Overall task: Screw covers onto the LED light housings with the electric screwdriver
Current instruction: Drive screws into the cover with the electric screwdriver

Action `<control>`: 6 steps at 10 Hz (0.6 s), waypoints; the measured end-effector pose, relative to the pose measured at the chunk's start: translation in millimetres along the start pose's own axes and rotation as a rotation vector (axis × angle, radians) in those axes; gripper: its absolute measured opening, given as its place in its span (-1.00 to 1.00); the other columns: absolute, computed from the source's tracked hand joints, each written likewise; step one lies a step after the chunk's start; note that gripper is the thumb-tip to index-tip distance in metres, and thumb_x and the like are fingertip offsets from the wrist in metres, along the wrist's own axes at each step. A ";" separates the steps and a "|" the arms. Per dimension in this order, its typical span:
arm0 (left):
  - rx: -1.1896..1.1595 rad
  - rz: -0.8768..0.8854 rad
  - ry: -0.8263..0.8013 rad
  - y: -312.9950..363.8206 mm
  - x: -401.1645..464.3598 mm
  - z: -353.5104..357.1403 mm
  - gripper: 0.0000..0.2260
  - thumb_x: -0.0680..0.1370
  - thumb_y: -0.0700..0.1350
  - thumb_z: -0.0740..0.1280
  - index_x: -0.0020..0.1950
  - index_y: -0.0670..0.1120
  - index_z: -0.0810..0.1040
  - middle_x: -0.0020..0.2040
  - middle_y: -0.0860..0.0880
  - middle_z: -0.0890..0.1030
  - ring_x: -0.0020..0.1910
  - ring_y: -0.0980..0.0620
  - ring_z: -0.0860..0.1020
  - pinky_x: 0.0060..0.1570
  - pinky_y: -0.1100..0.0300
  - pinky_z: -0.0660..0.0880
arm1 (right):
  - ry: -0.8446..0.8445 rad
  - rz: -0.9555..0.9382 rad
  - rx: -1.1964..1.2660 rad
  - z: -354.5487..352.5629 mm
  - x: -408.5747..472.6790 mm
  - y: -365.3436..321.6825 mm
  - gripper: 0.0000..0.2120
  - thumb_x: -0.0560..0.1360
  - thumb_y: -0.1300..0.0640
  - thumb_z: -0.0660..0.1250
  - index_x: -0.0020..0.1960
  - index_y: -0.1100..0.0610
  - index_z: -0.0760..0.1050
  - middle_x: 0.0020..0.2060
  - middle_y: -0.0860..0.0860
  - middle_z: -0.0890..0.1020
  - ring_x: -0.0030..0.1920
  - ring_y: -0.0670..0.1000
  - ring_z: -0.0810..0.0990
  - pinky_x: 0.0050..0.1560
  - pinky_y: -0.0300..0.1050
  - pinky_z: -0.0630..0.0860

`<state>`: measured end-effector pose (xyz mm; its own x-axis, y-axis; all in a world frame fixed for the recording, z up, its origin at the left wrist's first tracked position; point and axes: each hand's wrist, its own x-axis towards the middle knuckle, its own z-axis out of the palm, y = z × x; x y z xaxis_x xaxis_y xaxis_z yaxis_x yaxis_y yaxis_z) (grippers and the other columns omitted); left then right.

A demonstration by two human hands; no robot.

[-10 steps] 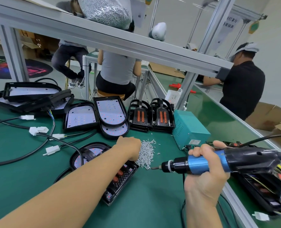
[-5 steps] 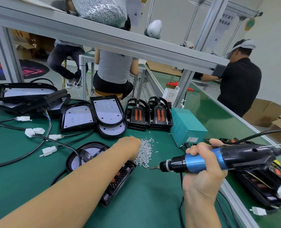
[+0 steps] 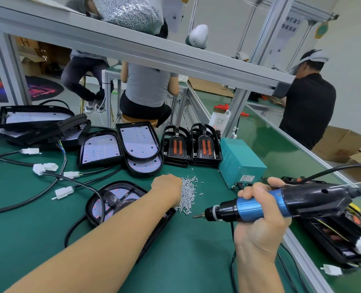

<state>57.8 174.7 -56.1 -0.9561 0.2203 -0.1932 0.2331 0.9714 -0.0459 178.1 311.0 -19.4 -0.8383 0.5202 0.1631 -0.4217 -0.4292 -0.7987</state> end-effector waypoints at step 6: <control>0.055 0.096 -0.002 -4.9 -0.5 -2.1 -0.74 0.51 -0.33 0.23 0.19 -0.19 0.46 0.17 -0.14 0.54 0.12 -0.16 0.53 -0.11 0.08 0.39 | -0.010 -0.269 0.046 12.8 5.0 10.3 -0.73 0.30 0.37 0.28 -0.08 0.08 0.43 -0.46 -0.05 0.48 -0.42 -0.01 0.45 -0.24 -0.17 0.47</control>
<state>56.8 170.0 -53.7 -0.9285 0.3121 -0.2011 0.3333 0.9394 -0.0809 165.2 299.7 -19.4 -0.6972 0.6126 0.3723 -0.6451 -0.3096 -0.6985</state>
